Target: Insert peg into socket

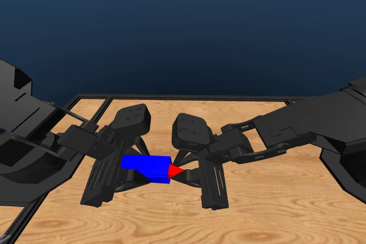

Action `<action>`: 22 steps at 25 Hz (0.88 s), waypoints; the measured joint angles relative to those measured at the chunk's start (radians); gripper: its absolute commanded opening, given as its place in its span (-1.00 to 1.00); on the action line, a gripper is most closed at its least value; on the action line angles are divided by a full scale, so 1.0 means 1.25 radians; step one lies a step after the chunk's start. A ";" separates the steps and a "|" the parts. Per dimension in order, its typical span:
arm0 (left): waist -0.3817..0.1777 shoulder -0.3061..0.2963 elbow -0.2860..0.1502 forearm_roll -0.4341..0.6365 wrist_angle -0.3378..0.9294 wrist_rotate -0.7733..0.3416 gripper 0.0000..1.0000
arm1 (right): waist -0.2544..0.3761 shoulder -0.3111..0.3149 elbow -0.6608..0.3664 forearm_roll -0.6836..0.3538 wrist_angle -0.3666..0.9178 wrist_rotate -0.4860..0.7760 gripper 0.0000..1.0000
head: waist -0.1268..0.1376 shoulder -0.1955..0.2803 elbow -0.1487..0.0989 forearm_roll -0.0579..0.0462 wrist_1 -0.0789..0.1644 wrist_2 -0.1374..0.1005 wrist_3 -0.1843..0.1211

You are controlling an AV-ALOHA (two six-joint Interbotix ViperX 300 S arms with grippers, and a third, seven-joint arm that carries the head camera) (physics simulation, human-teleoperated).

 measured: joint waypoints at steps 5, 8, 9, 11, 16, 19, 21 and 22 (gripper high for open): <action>-0.007 0.021 -0.008 0.001 0.003 -0.019 -1.00 | 0.005 0.013 -0.027 -0.021 0.045 0.007 -1.00 | 0.001 0.000 0.000 0.000 0.004 -0.001 0.007; -0.012 0.036 -0.009 -0.006 0.001 -0.023 -1.00 | 0.010 0.031 -0.052 -0.032 0.079 0.015 -1.00 | 0.000 0.000 0.000 0.000 0.005 -0.002 0.009; -0.014 0.041 -0.010 -0.009 0.001 -0.023 -1.00 | 0.012 0.037 -0.061 -0.036 0.091 0.019 -1.00 | -0.001 0.000 0.000 0.000 0.004 -0.002 0.009; -0.017 0.049 -0.010 -0.017 0.001 -0.024 -1.00 | 0.016 0.049 -0.076 -0.043 0.110 0.030 -1.00 | -0.002 0.000 0.000 -0.001 0.004 -0.001 0.009; -0.016 0.058 -0.010 -0.024 -0.004 -0.024 -1.00 | 0.022 0.057 -0.091 -0.056 0.136 0.059 1.00 | -0.004 0.000 0.000 -0.001 0.000 -0.002 0.007; -0.006 0.060 -0.009 -0.028 -0.034 -0.013 -1.00 | 0.021 0.035 -0.067 -0.054 0.128 0.075 1.00 | -0.002 0.000 0.000 -0.001 -0.003 -0.003 0.005; 0.002 0.060 -0.010 -0.032 -0.053 -0.008 -1.00 | 0.017 0.004 -0.026 -0.044 0.108 0.093 1.00 | 0.000 0.000 0.000 -0.001 -0.004 -0.004 0.003; 0.006 0.060 -0.010 -0.033 -0.061 -0.005 -1.00 | 0.014 -0.015 -0.002 -0.040 0.099 0.104 1.00 | 0.001 0.000 0.000 -0.001 -0.005 -0.004 0.002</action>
